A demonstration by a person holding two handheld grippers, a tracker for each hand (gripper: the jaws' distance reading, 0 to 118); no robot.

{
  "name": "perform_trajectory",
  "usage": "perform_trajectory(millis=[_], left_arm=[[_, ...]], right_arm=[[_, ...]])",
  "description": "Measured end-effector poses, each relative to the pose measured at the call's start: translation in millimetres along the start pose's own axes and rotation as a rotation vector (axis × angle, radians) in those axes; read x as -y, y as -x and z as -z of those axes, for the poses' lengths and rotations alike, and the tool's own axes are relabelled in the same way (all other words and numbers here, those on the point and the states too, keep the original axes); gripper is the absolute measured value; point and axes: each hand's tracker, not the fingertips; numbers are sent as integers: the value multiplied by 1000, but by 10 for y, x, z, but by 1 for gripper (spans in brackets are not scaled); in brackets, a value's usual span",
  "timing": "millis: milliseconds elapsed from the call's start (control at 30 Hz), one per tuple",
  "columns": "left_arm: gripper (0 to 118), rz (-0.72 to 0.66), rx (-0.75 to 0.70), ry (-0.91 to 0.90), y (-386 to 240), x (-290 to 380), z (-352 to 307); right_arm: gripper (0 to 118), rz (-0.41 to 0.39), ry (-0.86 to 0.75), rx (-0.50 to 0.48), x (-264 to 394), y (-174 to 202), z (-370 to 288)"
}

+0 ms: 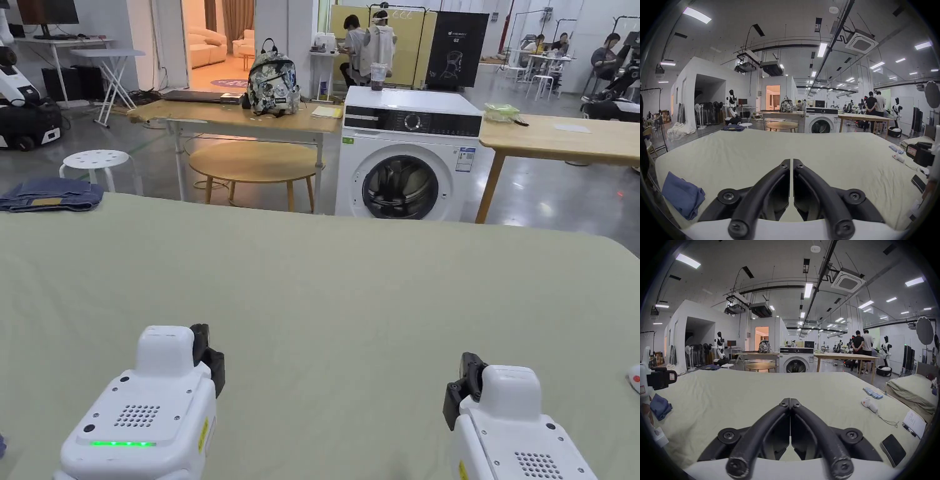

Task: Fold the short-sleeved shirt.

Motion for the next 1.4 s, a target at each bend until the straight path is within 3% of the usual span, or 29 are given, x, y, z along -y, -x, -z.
perform_trajectory(millis=[67,133,200,367,433,633,1133,1400], left_arm=[[13,4,-8,13,5,5,14],[27,-5,-8,12,13,19,3],[39,-19,-13,8,24,30,-5],[60,-40,4,11,74,49,-12],[60,-35,12,6,78,46,-21],[60,0,-27,-19,42,19,-52],[60,-23,-17,6,123,20,-19],[60,11,-13,-3,74,18,-15]], right_arm=[[23,-1,1,7,-7,20,6],[61,-2,3,8,-13,24,8],[74,-3,4,9,-14,32,14],[79,-19,-19,51,-30,37,12],[87,-20,-21,53,-38,39,13],[94,-22,-27,59,-56,66,27],[96,-17,-20,55,-96,107,68],[102,40,5,57,-152,152,115]])
